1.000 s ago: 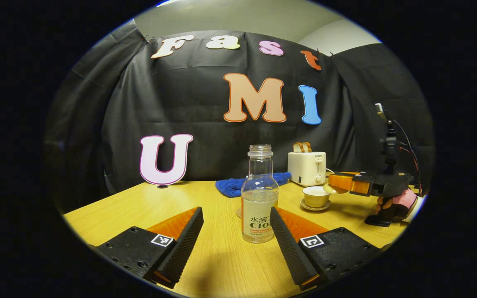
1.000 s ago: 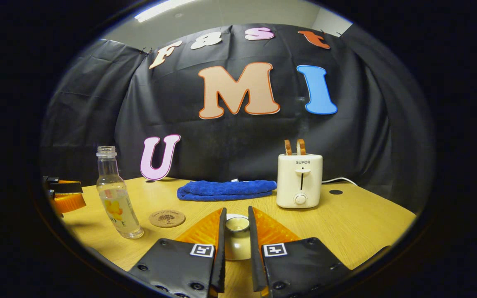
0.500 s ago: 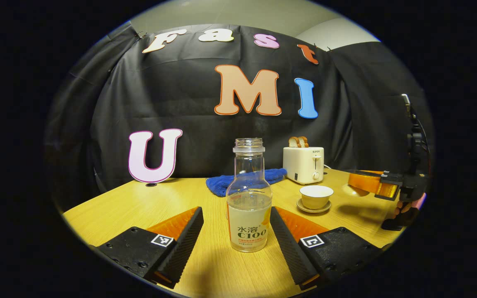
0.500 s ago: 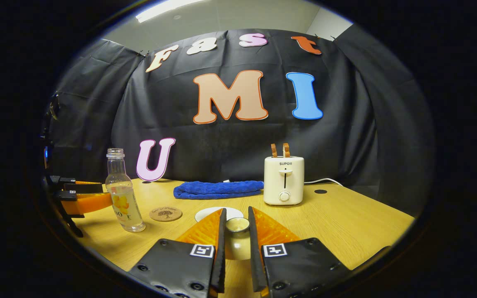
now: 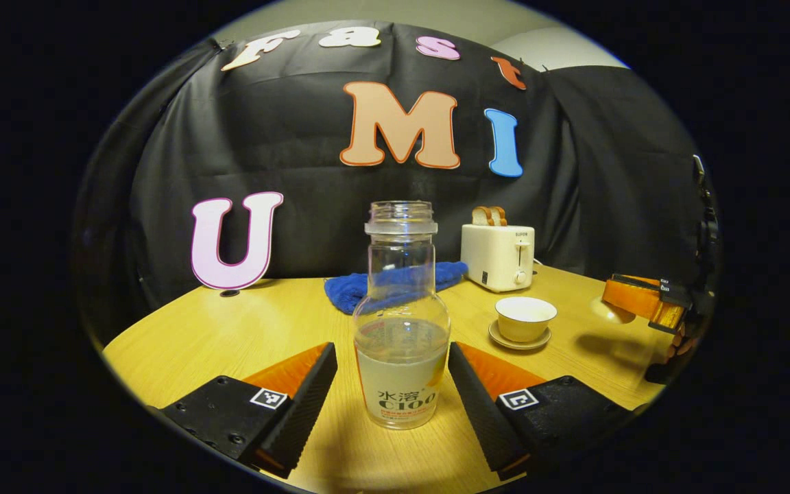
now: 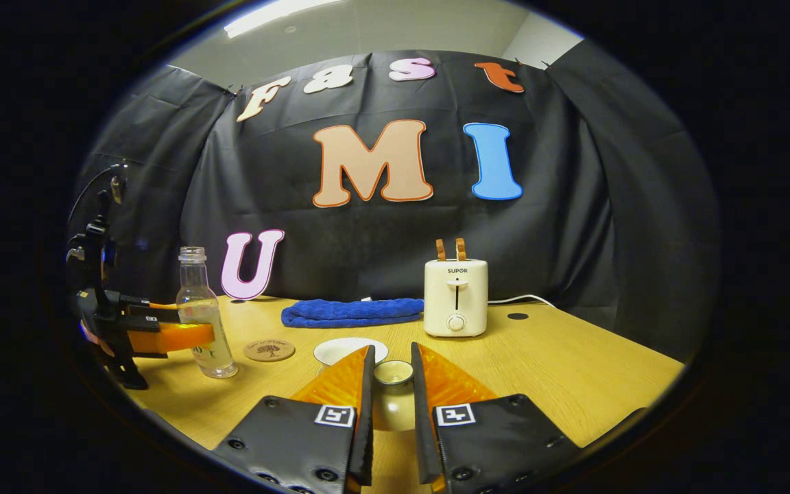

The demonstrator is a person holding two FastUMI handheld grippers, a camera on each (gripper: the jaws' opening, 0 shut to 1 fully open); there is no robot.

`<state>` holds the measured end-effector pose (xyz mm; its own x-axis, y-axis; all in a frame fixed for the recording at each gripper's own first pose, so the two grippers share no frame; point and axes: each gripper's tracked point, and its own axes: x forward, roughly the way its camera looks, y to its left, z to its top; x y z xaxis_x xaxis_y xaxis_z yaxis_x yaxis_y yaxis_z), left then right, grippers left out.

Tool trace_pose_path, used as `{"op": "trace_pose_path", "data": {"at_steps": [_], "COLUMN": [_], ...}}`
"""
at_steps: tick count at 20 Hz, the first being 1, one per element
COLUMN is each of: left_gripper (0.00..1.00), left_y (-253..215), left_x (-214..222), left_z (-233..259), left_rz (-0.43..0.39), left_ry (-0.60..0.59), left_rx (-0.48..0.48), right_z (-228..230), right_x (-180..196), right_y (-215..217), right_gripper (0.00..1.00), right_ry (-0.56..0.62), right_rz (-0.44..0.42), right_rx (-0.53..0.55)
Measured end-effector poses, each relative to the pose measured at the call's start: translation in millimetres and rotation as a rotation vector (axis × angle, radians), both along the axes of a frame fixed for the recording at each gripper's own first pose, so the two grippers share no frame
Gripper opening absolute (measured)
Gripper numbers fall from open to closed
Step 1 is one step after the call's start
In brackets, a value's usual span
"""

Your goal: Open the teacup lid with one hand, grasp the water bottle and pour water into the teacup with the other hand; after pouring, place the water bottle on the coaster and then close the teacup lid.

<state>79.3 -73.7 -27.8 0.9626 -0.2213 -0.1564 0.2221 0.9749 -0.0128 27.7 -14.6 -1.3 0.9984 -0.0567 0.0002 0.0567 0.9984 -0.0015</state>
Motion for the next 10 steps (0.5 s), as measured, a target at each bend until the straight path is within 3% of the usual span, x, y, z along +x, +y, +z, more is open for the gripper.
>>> {"op": "trace_pose_path", "data": {"at_steps": [7, 10], "left_gripper": [0.96, 0.8], "left_y": [-2.0, -4.5], "left_x": [13.6, 15.2], "left_z": [-5.1, -7.1], "left_rz": [0.01, 0.008], "left_ry": [0.031, 0.048], "left_rx": [0.015, 0.025], "right_z": [2.1, 1.3], "right_x": [-10.9, -11.6], "right_y": [-12.2, -14.3], "right_gripper": [0.29, 0.29], "right_ry": [-0.003, -0.003], "right_rz": [-0.024, -0.028], "right_rx": [-0.001, 0.0]}}
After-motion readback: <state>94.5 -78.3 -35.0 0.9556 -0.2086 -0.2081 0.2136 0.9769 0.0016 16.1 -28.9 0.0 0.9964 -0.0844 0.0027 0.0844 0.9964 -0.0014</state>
